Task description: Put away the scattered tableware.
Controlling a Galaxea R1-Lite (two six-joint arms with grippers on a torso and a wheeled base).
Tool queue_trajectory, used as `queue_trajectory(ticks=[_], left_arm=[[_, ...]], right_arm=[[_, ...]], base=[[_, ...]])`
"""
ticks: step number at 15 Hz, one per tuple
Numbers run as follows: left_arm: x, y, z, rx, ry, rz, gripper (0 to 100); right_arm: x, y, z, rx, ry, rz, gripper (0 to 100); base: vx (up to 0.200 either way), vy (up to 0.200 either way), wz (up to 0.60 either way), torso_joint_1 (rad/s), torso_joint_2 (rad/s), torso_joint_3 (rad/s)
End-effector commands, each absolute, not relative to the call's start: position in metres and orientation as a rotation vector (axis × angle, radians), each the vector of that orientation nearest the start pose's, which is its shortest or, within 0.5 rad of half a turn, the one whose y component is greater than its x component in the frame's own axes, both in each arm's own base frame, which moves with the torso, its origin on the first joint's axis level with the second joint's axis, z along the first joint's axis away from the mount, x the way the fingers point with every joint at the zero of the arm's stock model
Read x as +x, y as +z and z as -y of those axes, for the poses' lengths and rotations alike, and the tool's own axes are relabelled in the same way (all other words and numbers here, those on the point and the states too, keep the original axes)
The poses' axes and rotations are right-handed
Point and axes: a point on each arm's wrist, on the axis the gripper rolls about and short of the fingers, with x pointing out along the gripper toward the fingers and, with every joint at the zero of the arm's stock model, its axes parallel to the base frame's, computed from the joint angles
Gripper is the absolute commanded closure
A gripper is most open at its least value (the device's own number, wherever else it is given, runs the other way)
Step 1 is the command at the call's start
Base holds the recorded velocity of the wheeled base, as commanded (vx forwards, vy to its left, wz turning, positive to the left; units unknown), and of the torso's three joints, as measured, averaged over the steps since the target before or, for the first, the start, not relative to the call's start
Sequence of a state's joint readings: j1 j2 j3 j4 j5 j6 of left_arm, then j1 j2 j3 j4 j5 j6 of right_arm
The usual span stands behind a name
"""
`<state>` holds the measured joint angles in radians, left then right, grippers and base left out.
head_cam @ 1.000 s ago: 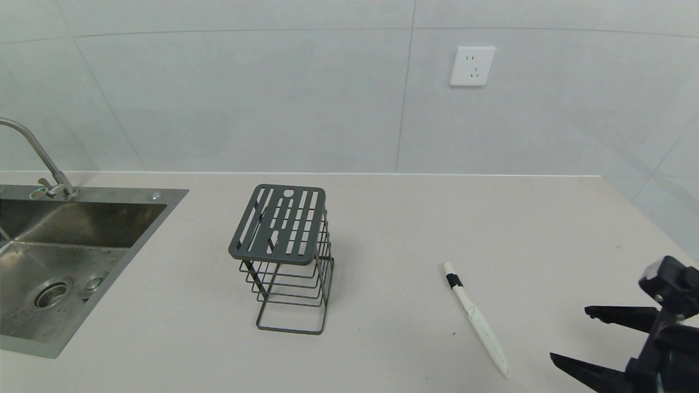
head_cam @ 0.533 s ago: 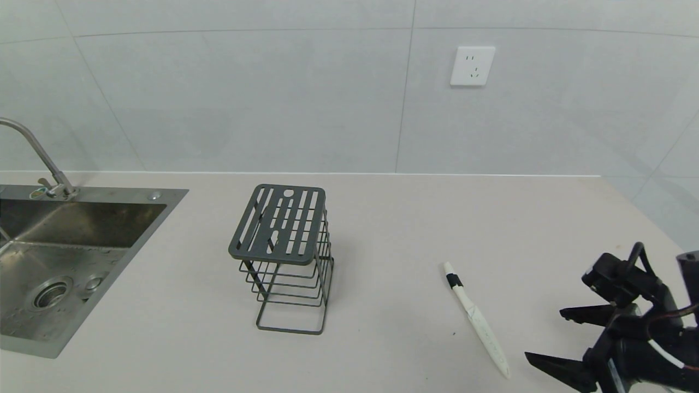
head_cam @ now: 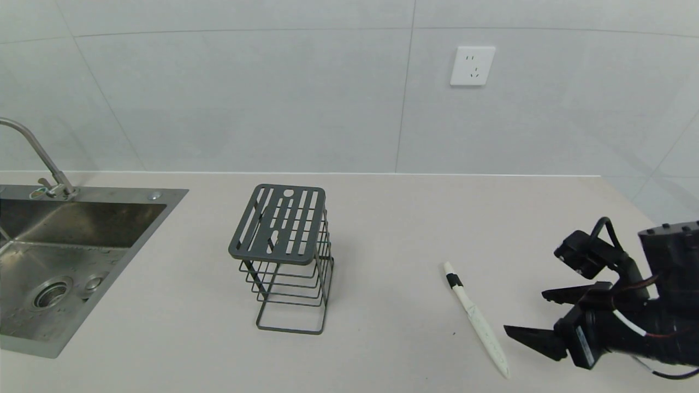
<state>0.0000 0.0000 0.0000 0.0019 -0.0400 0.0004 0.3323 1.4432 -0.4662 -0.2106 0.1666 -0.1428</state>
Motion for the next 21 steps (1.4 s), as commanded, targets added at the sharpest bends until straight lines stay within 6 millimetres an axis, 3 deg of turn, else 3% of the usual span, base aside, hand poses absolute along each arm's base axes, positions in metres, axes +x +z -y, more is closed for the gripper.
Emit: queue_trajectory(ticks=[1, 7, 11, 18, 21], left_arm=[[-0.023, 0.075, 0.001, 0.001, -0.041, -0.003, 0], [-0.023, 0.075, 0.001, 0.003, -0.041, -0.003, 0], [-0.023, 0.075, 0.001, 0.003, -0.041, -0.003, 0], [-0.023, 0.075, 0.001, 0.008, -0.041, -0.003, 0], [-0.023, 0.075, 0.001, 0.009, -0.04, -0.003, 0]], right_arm=[[0.197, 0.12, -0.081, -0.202, 0.538, -0.765, 0], [0.217, 0.089, -0.097, -0.247, 0.478, -0.899, 0], [0.233, 0.073, -0.104, -0.242, 0.442, -0.898, 0], [0.234, 0.063, -0.117, -0.274, 0.448, -0.926, 0], [0.244, 0.06, -0.121, -0.258, 0.437, -0.927, 0]], base=[[0.0, 0.0, 0.0, 0.0, 0.0, 0.0], [0.0, 0.0, 0.0, 0.0, 0.0, 0.0], [0.0, 0.0, 0.0, 0.0, 0.0, 0.0], [0.0, 0.0, 0.0, 0.0, 0.0, 0.0], [0.0, 0.0, 0.0, 0.0, 0.0, 0.0]])
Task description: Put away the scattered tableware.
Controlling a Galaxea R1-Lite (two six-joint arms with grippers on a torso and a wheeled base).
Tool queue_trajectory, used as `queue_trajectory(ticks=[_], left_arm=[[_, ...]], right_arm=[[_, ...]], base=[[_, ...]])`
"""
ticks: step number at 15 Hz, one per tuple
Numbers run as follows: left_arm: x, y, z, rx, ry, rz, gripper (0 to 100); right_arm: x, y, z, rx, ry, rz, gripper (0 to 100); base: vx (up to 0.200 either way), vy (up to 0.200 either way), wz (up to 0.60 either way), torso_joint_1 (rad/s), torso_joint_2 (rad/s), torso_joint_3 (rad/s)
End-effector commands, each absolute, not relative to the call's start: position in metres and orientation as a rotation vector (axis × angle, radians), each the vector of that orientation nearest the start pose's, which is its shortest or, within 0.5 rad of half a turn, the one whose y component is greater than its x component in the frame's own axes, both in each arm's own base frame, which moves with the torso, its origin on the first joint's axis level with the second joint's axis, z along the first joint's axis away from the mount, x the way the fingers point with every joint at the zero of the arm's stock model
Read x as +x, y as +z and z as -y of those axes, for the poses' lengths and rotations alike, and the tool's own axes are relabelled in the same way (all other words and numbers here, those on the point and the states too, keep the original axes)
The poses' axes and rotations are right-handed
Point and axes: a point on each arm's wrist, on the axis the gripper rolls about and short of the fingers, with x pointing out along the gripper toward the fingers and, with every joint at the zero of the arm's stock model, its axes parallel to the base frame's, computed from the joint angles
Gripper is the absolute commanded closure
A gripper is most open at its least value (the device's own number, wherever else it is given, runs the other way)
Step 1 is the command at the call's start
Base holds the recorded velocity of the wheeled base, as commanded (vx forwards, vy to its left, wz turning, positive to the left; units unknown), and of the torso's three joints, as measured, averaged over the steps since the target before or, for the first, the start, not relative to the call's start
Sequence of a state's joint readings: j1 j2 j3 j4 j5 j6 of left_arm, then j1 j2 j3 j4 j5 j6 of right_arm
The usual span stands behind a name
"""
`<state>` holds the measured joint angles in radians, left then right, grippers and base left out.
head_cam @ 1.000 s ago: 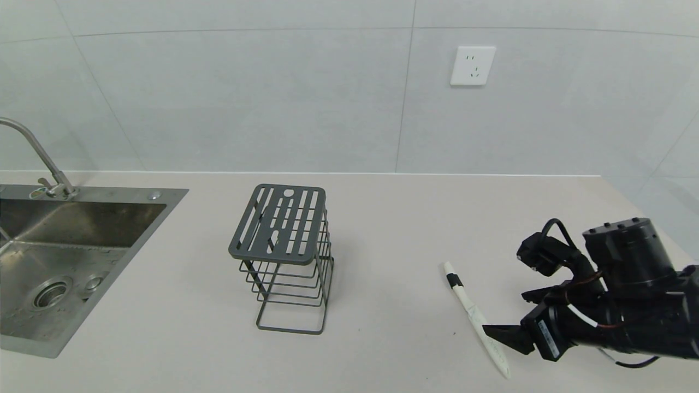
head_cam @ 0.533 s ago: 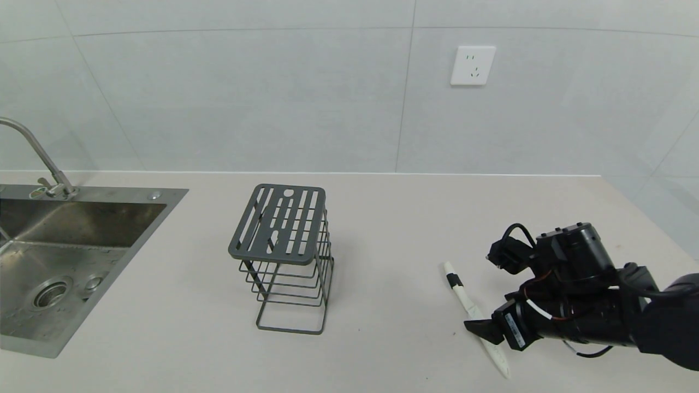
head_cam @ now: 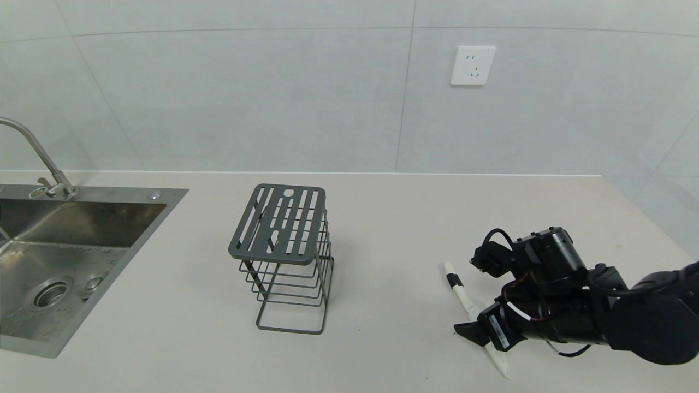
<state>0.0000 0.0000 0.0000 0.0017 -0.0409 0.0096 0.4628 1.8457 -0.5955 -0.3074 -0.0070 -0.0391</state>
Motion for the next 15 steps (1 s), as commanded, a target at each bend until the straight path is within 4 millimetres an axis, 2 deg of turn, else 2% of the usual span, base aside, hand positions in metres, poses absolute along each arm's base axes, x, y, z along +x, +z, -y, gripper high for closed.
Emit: queue_trajectory(ticks=[1, 8, 11, 12, 14, 15], left_arm=[[-0.023, 0.075, 0.001, 0.011, -0.04, -0.003, 0], [-0.023, 0.075, 0.001, 0.011, -0.041, -0.003, 0], [-0.023, 0.075, 0.001, 0.012, -0.04, -0.003, 0], [-0.023, 0.075, 0.001, 0.012, -0.04, -0.003, 0], [-0.023, 0.075, 0.001, 0.012, -0.041, -0.003, 0], [-0.023, 0.075, 0.001, 0.012, -0.04, -0.003, 0]], right_arm=[[0.247, 0.059, -0.122, -0.256, 0.436, -0.929, 0], [0.261, 0.048, -0.126, -0.257, 0.401, -0.909, 0], [0.259, 0.042, -0.125, -0.262, 0.398, -0.933, 0], [0.259, 0.041, -0.124, -0.264, 0.398, -0.939, 100], [0.251, 0.033, -0.12, -0.279, 0.385, -0.984, 100], [0.246, 0.021, -0.116, -0.3, 0.367, -1.036, 100]], base=[[0.0, 0.0, 0.0, 0.0, 0.0, 0.0], [0.0, 0.0, 0.0, 0.0, 0.0, 0.0], [0.0, 0.0, 0.0, 0.0, 0.0, 0.0], [0.0, 0.0, 0.0, 0.0, 0.0, 0.0], [0.0, 0.0, 0.0, 0.0, 0.0, 0.0], [0.0, 0.0, 0.0, 0.0, 0.0, 0.0]])
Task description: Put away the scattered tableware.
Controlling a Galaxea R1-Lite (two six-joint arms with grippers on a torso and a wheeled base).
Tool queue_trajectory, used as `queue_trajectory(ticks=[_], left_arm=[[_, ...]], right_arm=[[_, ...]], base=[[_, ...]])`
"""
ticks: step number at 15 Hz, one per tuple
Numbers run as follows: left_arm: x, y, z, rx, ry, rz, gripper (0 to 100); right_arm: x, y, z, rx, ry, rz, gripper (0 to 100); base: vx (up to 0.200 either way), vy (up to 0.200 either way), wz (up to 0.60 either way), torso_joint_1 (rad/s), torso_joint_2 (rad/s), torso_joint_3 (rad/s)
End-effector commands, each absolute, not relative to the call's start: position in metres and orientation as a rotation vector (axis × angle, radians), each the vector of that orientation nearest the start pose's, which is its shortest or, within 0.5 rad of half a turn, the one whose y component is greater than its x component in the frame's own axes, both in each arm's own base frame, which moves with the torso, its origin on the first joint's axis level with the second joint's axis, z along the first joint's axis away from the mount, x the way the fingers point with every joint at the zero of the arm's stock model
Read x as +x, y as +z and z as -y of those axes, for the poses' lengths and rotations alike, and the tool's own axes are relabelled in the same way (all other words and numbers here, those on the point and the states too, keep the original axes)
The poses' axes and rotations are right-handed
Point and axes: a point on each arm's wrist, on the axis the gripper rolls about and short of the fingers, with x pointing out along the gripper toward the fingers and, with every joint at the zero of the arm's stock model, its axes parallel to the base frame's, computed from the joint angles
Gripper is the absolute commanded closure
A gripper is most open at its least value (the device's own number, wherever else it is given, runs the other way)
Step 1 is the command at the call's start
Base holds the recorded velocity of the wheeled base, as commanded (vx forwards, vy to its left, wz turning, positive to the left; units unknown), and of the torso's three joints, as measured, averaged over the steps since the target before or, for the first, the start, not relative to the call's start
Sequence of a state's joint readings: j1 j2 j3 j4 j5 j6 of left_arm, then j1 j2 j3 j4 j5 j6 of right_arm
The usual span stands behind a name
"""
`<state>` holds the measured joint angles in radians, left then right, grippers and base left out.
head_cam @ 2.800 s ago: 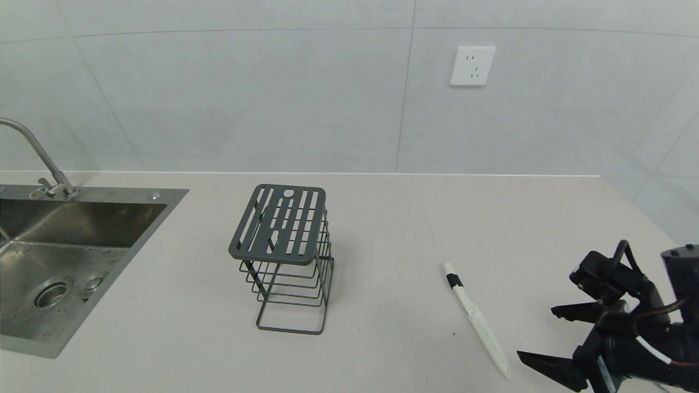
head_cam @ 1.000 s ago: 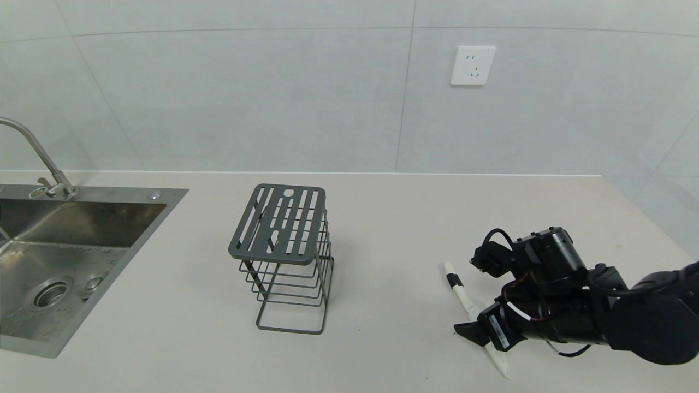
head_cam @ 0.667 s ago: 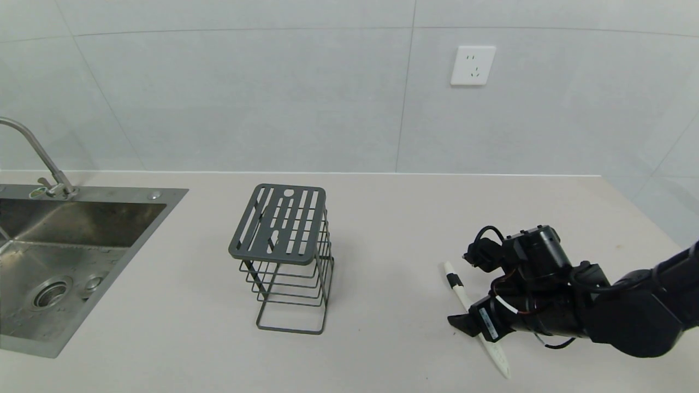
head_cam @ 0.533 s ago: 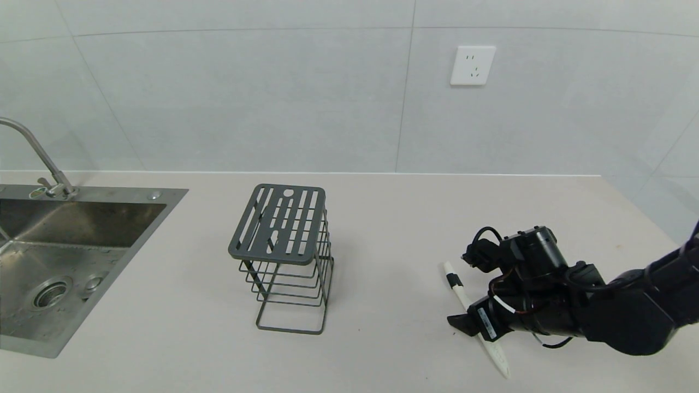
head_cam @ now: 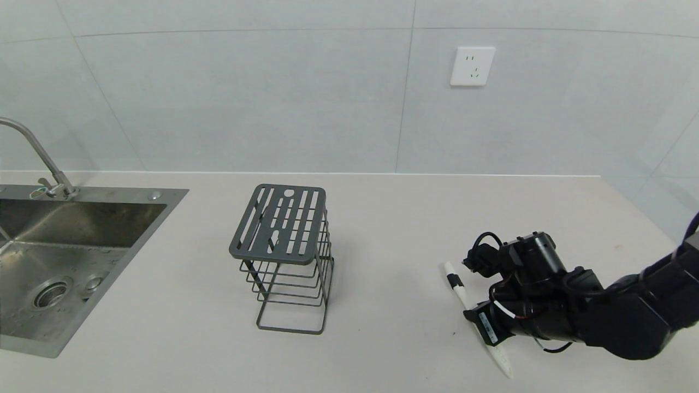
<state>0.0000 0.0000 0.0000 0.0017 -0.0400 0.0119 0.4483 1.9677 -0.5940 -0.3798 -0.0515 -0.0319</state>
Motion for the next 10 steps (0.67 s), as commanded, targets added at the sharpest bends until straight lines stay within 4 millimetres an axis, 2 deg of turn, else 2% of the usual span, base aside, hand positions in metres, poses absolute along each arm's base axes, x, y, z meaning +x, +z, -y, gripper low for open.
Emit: queue_trajectory(ticks=[1, 3, 6, 10], left_arm=[[-0.023, 0.075, 0.001, 0.011, -0.04, -0.003, 0], [-0.023, 0.076, 0.001, 0.005, -0.04, -0.001, 0], [-0.023, 0.076, 0.001, 0.006, -0.041, 0.0, 0], [-0.023, 0.076, 0.001, 0.003, -0.049, 0.0, 0]], right_arm=[[0.247, 0.019, -0.116, -0.304, 0.362, -1.041, 100], [0.25, 0.023, -0.12, -0.303, 0.37, -1.012, 100], [0.254, 0.057, -0.122, -0.274, 0.382, -0.877, 100], [0.233, 0.087, -0.125, -0.266, 0.427, -0.776, 100]], base=[[0.0, 0.0, 0.0, 0.0, 0.0, 0.0], [0.0, 0.0, 0.0, 0.0, 0.0, 0.0], [0.0, 0.0, 0.0, 0.0, 0.0, 0.0], [0.0, 0.0, 0.0, 0.0, 0.0, 0.0]])
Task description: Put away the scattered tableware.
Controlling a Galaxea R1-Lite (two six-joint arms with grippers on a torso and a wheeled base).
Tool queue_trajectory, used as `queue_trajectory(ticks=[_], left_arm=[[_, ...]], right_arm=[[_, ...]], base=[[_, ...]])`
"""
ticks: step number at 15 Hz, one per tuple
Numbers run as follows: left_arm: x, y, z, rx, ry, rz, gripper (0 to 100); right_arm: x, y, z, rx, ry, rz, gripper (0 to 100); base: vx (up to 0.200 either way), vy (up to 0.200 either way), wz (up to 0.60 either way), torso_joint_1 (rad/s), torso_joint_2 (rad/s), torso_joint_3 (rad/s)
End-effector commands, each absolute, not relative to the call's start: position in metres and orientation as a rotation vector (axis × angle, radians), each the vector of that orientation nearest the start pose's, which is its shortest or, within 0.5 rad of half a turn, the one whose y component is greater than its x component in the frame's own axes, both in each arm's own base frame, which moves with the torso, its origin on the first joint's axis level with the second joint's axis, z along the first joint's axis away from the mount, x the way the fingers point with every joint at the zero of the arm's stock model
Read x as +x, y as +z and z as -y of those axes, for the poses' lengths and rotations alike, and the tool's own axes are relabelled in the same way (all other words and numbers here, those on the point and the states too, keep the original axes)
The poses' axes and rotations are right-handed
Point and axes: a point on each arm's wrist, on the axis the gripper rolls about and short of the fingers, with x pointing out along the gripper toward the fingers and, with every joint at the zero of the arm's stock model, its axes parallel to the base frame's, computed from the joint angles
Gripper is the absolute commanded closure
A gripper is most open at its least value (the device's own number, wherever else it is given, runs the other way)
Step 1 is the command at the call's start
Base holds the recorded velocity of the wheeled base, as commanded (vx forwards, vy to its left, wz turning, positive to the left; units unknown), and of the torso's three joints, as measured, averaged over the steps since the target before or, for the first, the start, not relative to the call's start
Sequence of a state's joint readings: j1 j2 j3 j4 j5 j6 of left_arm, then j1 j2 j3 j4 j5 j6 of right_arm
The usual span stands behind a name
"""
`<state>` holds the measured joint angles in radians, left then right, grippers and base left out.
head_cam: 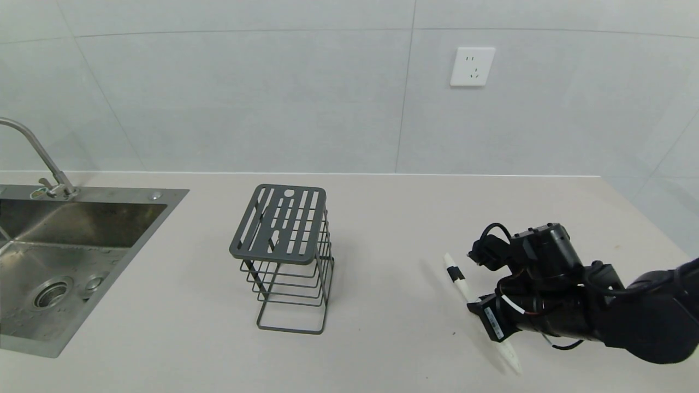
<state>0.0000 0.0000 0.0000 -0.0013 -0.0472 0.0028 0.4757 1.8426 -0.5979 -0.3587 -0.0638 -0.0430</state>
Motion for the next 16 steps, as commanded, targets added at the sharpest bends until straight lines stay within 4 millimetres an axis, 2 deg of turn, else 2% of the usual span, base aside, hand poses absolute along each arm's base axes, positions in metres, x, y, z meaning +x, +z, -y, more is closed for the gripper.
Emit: queue_trajectory(ticks=[1, 3, 8, 10, 12, 14, 16], left_arm=[[-0.023, 0.076, 0.001, 0.003, -0.049, 0.0, 0], [-0.023, 0.076, 0.001, 0.003, -0.048, -0.001, 0], [-0.023, 0.078, 0.001, 0.019, -0.053, 0.028, 0], [-0.023, 0.081, 0.001, 0.03, -0.051, 0.05, 0], [-0.025, 0.097, 0.001, 0.042, -0.047, 0.209, 0], [-0.025, 0.096, 0.001, 0.033, -0.048, 0.199, 0], [-0.025, 0.096, 0.001, 0.032, -0.054, 0.206, 0]], right_arm=[[0.227, 0.092, -0.125, -0.264, 0.439, -0.76, 100], [0.214, 0.096, -0.123, -0.253, 0.46, -0.709, 100], [0.201, 0.088, -0.116, -0.222, 0.47, -0.594, 100], [0.201, 0.09, -0.117, -0.208, 0.495, -0.564, 100], [0.204, 0.095, -0.119, -0.19, 0.509, -0.507, 100], [0.205, 0.098, -0.119, -0.182, 0.514, -0.483, 100], [0.204, 0.108, -0.126, -0.162, 0.566, -0.403, 100]], base=[[0.0, 0.0, 0.0, 0.0, 0.0, 0.0], [0.0, 0.0, 0.0, 0.0, 0.0, 0.0], [0.0, 0.0, 0.0, 0.0, 0.0, 0.0], [0.0, 0.0, 0.0, 0.0, 0.0, 0.0], [0.0, 0.0, 0.0, 0.0, 0.0, 0.0], [0.0, 0.0, 0.0, 0.0, 0.0, 0.0], [0.0, 0.0, 0.0, 0.0, 0.0, 0.0]])
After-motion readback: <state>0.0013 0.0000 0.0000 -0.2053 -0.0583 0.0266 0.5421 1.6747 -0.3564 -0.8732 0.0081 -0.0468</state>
